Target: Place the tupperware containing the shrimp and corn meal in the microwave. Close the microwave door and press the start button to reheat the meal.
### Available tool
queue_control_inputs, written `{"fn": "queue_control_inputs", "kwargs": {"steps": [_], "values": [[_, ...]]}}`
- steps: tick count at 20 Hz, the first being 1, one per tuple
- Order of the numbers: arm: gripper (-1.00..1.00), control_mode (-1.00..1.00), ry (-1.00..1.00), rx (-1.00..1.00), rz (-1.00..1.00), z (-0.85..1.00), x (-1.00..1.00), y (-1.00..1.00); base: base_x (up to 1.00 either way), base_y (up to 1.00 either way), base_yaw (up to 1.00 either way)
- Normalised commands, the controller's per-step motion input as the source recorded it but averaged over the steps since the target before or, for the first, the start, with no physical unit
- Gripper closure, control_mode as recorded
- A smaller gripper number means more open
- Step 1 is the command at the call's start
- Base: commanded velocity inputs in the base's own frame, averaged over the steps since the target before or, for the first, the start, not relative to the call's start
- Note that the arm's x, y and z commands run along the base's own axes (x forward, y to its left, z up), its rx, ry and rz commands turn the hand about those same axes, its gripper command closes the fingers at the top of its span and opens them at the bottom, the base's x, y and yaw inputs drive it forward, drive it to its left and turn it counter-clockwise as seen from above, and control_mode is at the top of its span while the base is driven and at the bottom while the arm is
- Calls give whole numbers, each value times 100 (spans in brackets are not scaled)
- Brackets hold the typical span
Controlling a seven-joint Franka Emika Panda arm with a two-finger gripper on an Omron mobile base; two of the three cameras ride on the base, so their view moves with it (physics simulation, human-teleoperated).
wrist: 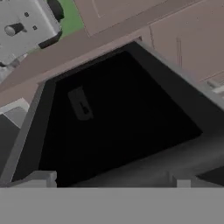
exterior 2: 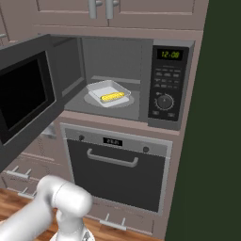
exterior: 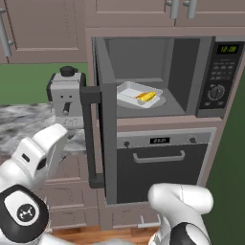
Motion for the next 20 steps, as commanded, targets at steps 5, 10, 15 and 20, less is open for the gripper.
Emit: {"fn": "queue_control_inputs", "kwargs": {"steps": [5, 10, 15, 20], "values": [[-100, -100, 9, -4, -19, -10, 82, 0, 0, 0, 0], [-100, -100, 6, -1, -20, -20, 38, -26, 0, 0, 0], [-100, -100, 0, 1, -18, -26, 0, -98, 0, 0, 0], [-100, -100, 0, 6, -15, -12, 0, -100, 0, 0, 0]]}}
